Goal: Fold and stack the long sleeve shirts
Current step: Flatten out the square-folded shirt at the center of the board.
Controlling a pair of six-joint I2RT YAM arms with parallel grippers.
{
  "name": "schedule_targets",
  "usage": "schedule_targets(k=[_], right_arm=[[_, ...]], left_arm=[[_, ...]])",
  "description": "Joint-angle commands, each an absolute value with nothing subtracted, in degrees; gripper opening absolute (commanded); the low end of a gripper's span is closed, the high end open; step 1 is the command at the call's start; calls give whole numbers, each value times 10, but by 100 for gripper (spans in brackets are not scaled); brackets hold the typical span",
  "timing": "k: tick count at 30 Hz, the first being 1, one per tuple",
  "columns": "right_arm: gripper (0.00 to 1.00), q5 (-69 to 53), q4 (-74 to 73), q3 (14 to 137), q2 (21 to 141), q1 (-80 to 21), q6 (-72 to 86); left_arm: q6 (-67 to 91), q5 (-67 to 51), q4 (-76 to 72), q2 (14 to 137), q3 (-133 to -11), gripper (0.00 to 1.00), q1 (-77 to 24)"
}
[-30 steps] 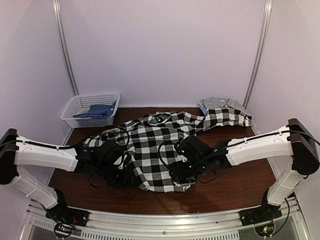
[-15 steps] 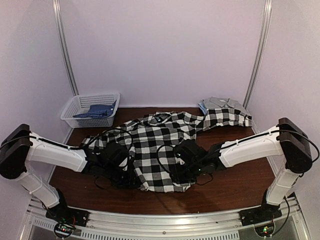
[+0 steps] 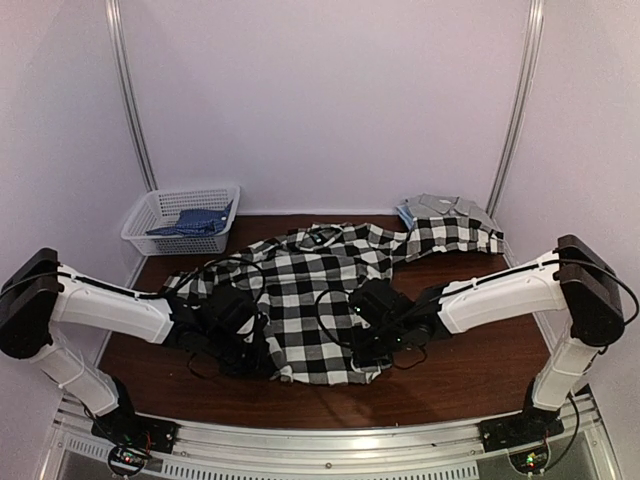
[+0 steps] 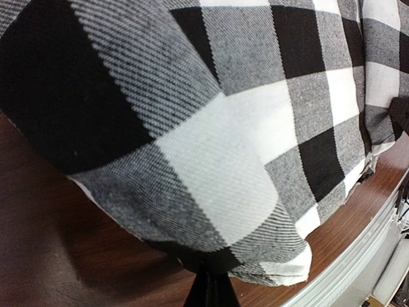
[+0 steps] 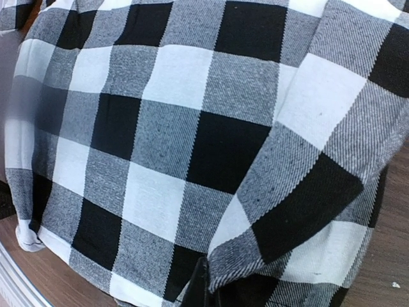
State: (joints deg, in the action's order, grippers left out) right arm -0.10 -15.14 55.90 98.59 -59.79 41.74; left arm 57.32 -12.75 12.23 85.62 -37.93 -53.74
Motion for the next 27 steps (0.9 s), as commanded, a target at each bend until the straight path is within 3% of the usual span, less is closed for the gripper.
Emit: schedule_targets(k=[1,11,26,27], right_arm=[[0,52,-212,541,940,-597,412],[0,90,-323,410,795,-577,449],[0,-38,-414,283,627,-625,545],[4,-38,-427,284,621,-634,551]], left_arm=[[544,-119,170,828,-391,0,-540],[503,-147,318,759,-381,0,-540],[464,-237,451,689,-341,0,-555],[457,-256,450,689,-341,0,-558]])
